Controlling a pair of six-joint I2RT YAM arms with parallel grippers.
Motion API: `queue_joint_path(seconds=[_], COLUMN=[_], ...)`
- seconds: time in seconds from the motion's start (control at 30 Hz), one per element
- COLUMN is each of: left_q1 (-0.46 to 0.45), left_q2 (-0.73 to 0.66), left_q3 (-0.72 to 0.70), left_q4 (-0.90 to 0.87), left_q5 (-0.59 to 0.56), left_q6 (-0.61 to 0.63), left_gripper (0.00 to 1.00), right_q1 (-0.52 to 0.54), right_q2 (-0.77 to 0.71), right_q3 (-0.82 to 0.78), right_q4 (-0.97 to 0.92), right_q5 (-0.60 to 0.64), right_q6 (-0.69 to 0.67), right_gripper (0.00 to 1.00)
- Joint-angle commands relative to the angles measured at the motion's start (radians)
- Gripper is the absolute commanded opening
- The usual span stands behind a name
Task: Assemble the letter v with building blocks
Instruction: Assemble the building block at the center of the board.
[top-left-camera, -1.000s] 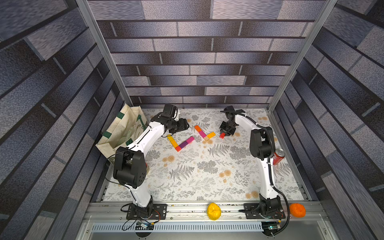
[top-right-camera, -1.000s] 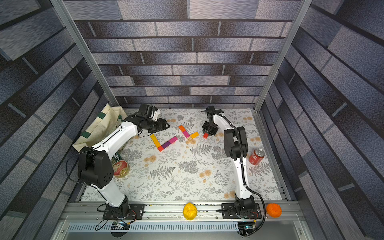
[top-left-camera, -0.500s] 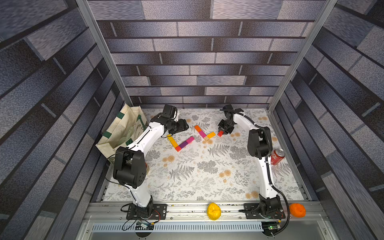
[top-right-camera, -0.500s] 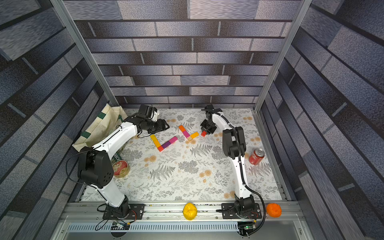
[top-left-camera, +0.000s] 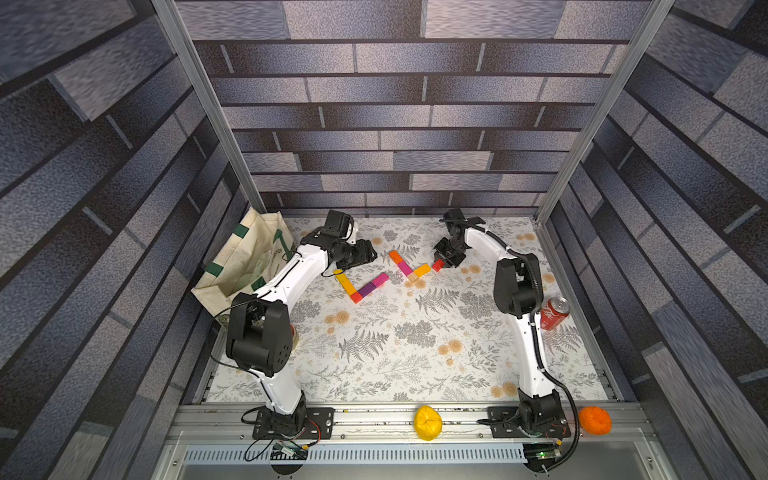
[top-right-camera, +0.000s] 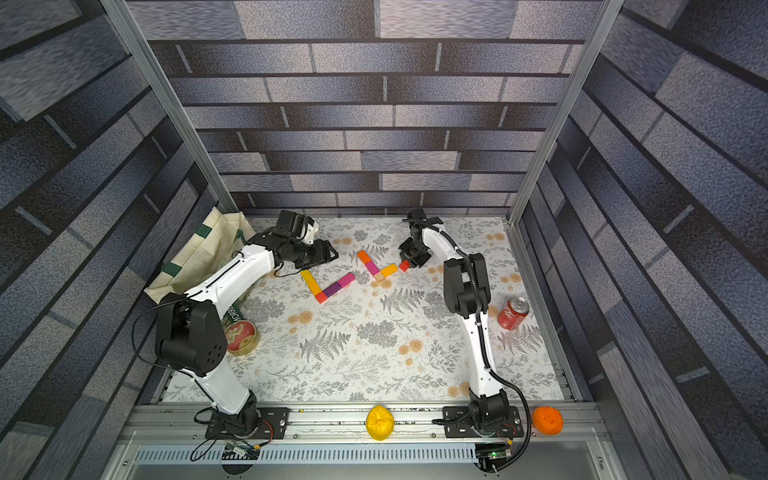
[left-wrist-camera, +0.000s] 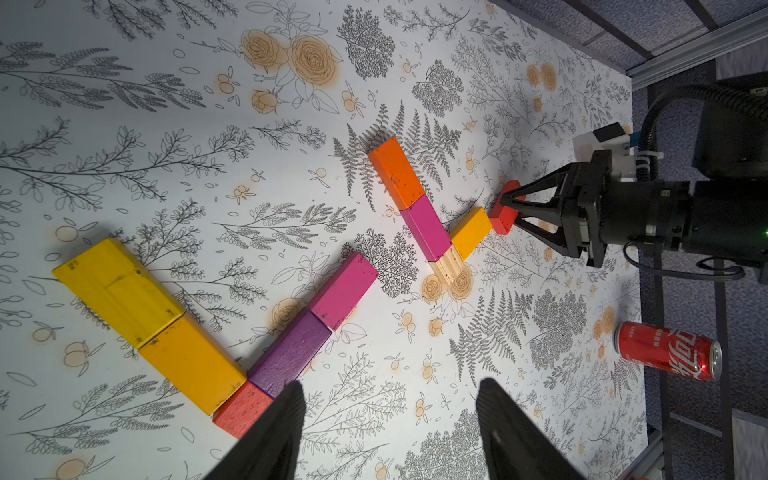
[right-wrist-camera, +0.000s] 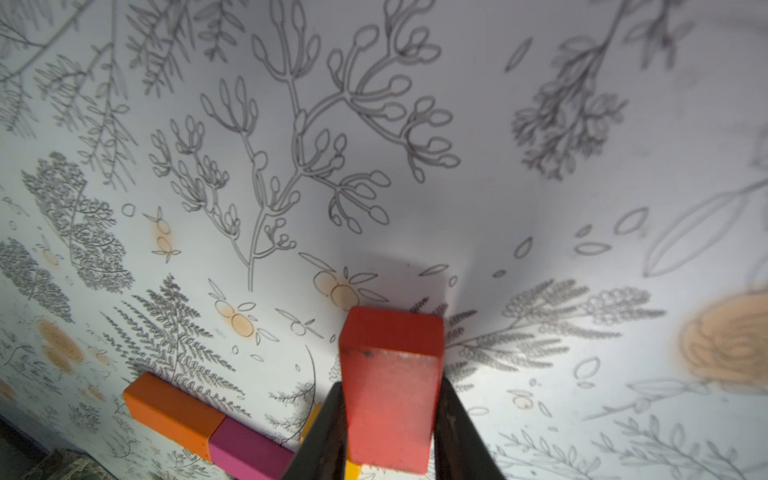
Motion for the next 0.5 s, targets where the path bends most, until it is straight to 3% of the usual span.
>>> queue_joint_path(seconds=[0.0, 0.47], left_q1=[0.008, 0.010], left_q2=[-0.043, -0.047], left_q3=[-0.021, -0.037], left_q4=[0.001, 0.010], left_q5=[0.018, 0.021], left_q6=[-0.001, -0.008], left_gripper=[0.68, 0.68], right_q1=[0.013, 0.026], right_q2=[0.063, 0.058], right_q3=[-0.001, -0.032], right_q4=[-0.013, 0.016], right_q5=[0.011, 0.024], right_q6=[0.045, 0.113], right_gripper=[0.19, 0.20])
